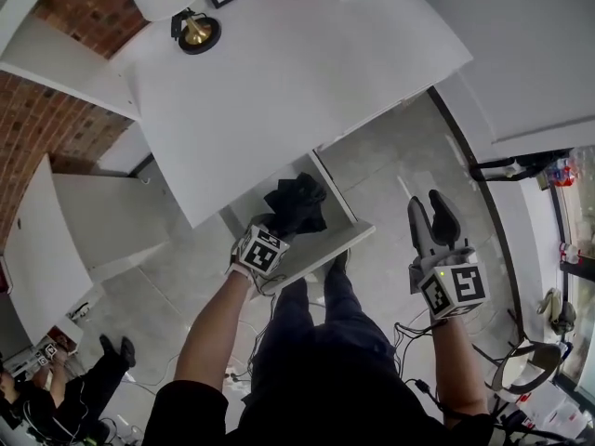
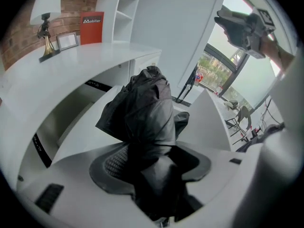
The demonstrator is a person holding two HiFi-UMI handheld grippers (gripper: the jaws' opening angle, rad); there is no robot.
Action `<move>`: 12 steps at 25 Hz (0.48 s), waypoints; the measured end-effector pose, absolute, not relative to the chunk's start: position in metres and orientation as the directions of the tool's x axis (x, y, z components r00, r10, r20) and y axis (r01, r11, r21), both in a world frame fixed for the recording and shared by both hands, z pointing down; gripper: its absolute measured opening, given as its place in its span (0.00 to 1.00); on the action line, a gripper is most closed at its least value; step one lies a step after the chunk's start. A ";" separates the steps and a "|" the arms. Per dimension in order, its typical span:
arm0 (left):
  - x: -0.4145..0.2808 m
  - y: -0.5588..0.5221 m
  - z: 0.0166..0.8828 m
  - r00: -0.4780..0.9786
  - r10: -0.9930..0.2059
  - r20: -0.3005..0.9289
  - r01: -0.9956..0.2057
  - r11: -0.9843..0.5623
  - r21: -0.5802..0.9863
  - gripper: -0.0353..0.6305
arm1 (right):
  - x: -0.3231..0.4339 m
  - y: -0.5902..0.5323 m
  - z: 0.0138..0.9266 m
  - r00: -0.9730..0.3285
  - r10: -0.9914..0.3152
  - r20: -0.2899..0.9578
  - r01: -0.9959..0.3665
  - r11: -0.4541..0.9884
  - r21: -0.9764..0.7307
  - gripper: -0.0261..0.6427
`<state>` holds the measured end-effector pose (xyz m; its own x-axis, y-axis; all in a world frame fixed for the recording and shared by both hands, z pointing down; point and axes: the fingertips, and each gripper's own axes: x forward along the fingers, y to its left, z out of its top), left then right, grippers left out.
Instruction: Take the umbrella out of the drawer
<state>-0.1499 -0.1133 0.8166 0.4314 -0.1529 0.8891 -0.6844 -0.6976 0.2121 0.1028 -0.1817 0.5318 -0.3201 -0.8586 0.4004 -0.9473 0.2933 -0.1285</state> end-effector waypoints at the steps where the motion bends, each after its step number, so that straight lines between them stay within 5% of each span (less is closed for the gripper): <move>1: -0.150 -0.114 0.805 0.432 -0.166 0.886 -0.679 -0.707 0.199 0.44 | 0.102 -0.183 0.525 -0.324 -0.863 0.388 -0.946 0.298 -0.126 0.27; 12: -0.172 -0.162 0.682 0.419 -0.383 0.823 -0.668 -0.744 -0.007 0.44 | 0.086 -0.203 0.462 -0.361 -0.894 0.264 -0.932 0.339 -0.126 0.24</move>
<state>-0.1721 -0.1625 0.6817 0.4186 -0.3832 0.8234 -0.6681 -0.7440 -0.0066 0.0858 -0.2028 0.4615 -0.3612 -0.8943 0.2642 -0.9322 0.3394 -0.1257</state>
